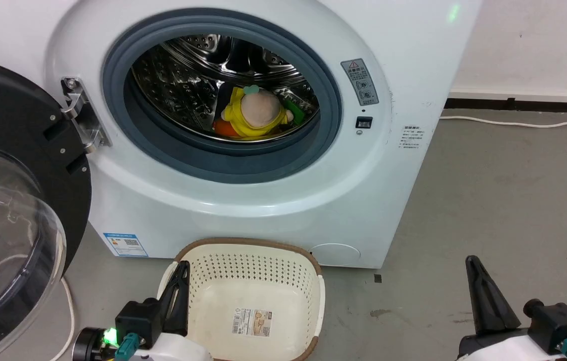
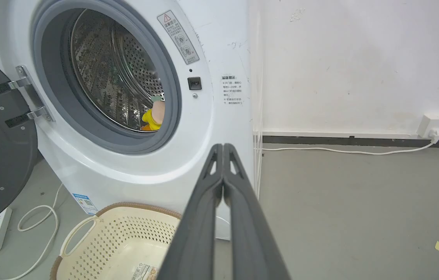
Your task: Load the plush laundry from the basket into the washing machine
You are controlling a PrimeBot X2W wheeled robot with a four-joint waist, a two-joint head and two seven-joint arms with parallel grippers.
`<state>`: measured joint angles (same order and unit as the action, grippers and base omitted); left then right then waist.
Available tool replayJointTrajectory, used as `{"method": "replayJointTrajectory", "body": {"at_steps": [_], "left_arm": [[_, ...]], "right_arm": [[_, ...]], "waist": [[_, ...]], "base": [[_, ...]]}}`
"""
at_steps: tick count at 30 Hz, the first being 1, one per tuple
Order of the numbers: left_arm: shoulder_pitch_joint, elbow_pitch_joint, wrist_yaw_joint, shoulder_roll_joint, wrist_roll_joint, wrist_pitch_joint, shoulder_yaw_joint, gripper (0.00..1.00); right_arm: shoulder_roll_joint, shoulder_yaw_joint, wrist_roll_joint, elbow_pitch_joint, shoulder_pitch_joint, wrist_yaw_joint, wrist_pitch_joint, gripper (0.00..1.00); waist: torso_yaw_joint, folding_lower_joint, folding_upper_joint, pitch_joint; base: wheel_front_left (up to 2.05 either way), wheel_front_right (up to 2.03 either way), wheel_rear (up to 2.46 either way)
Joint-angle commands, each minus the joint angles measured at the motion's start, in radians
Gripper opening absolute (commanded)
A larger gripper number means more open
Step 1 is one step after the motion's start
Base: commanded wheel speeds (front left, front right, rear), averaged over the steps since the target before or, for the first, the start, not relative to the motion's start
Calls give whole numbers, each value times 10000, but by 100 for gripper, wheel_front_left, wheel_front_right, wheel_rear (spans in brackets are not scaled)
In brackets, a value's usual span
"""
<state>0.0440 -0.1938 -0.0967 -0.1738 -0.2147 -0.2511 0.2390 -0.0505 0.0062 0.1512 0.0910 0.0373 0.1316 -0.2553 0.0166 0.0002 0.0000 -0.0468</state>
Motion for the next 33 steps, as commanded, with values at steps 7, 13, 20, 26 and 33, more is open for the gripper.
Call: {"method": "replayJointTrajectory", "body": {"at_steps": [7, 13, 20, 26, 33], "left_arm": [[-37, 150, 79, 100, 172, 167, -187, 0], [-58, 244, 126, 159, 274, 289, -302, 0], [-83, 353, 180, 229, 395, 432, -436, 0], [-104, 447, 227, 288, 499, 555, -552, 0], [-128, 555, 281, 357, 619, 698, -686, 0]], "right_arm": [[2, -5, -116, -73, -30, -1, 200, 0], [2, -8, -189, -117, -48, -1, 323, 0], [2, -12, -275, -168, -69, -2, 467, 0], [2, -15, -348, -212, -87, -2, 590, 0], [2, -18, -433, -263, -108, -3, 733, 0]], "waist": [[-9, -1, 0, 29], [-17, -1, 0, 52], [-27, -1, 0, 79], [-35, -1, 0, 102], [-45, -1, 0, 129]], "base": [[0, 0, 0], [0, 0, 0], [0, 0, 0], [0, 0, 0], [0, 0, 0]]}}
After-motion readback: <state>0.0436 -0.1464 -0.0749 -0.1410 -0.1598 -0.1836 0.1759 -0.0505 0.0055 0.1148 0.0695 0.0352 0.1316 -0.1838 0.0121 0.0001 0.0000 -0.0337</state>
